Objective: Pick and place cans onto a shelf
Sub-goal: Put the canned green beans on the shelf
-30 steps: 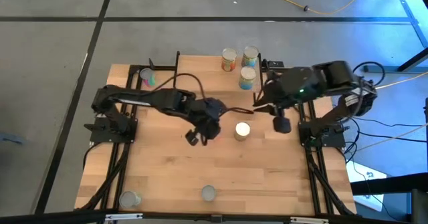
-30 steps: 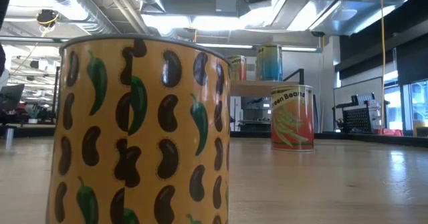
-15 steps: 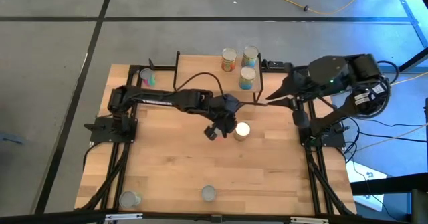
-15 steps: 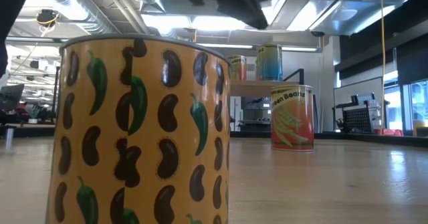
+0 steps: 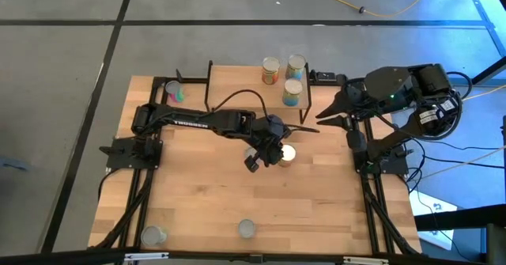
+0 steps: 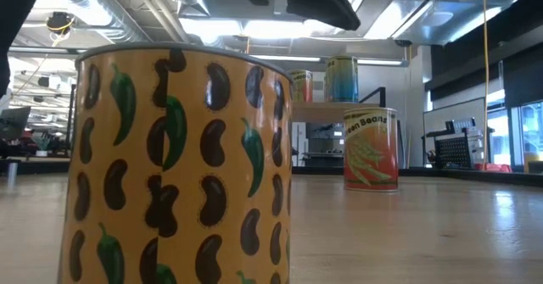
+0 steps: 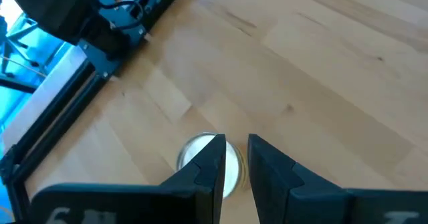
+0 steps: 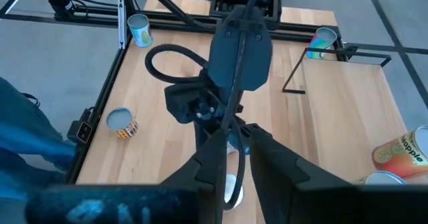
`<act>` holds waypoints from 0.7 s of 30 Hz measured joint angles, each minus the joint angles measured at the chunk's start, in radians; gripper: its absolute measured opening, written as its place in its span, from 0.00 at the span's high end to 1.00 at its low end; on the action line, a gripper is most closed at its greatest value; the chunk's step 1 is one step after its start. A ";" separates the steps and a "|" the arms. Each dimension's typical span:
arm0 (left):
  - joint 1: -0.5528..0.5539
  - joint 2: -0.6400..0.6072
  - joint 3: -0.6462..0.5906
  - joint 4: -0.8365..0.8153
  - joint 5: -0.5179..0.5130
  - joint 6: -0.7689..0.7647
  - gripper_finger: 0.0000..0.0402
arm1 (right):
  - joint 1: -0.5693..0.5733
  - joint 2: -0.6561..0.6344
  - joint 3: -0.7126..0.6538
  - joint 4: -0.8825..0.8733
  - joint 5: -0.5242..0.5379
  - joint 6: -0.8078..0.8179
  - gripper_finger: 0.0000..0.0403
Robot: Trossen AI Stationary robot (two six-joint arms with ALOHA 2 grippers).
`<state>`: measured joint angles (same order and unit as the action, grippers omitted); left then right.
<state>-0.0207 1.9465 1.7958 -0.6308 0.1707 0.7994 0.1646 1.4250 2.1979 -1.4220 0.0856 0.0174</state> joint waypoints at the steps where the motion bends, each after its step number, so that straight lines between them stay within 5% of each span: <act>1: 0.002 0.000 0.000 -0.001 0.000 0.000 0.86 | 0.000 0.000 0.000 0.000 0.000 0.000 0.83; 21: -0.032 0.121 0.003 0.043 -0.058 0.060 0.86 | 0.000 0.000 -0.001 -0.012 0.000 0.002 0.83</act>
<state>-0.0529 2.0671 1.7985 -0.5873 0.1130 0.8597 0.1646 1.4250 2.1971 -1.4343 0.0856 0.0197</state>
